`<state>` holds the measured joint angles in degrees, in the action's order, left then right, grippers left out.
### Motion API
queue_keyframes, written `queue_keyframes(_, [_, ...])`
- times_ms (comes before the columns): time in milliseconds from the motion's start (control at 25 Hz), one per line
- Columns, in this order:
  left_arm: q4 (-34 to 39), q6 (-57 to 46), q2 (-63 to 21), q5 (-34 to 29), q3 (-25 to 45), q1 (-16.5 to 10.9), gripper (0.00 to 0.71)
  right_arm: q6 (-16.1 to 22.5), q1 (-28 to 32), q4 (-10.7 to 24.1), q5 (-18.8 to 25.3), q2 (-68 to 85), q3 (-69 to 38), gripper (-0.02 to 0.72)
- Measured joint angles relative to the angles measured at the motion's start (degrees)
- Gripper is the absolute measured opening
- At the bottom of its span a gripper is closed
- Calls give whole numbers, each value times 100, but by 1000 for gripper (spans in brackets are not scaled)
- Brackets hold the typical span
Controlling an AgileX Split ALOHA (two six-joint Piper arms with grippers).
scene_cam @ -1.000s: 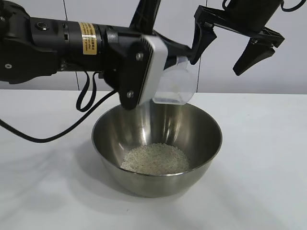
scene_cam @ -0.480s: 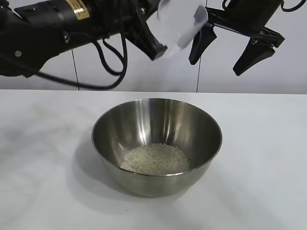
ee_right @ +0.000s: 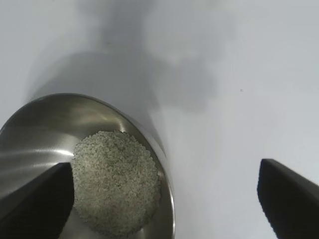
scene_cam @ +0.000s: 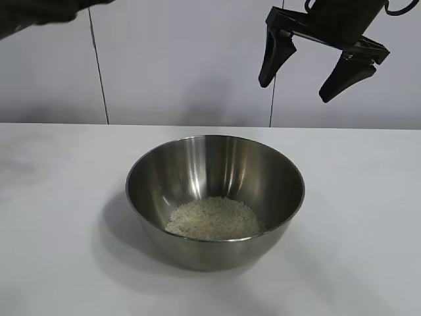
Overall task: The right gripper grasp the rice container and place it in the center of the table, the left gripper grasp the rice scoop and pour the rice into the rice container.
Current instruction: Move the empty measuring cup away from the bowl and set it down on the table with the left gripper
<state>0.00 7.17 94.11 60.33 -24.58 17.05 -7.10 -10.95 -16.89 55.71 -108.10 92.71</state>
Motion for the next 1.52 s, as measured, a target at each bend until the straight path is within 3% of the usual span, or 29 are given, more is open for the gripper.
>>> queue_keyframes(160, [383, -141, 617, 426, 68, -288, 6, 0, 0, 0, 0, 0, 0, 694])
queue_keyframes(400, [554, -334, 1724, 438, -200, -516, 6, 0, 0, 0, 0, 0, 0, 694])
queue_keyframes(760, [818, -230, 2457, 462, -870, -516, 6, 0, 0, 0, 0, 0, 0, 694])
queue_keyframes(1160, [813, -126, 2897, 500, -936, -516, 16, 0, 0, 0, 0, 0, 0, 694])
queue_keyframes(1320, [813, -103, 2904, 506, -936, -516, 125, 0, 0, 0, 0, 0, 0, 694])
queue_keyframes(1520, [762, -78, 2904, 548, -653, -516, 386, -2, 0, 0, 0, 0, 0, 694])
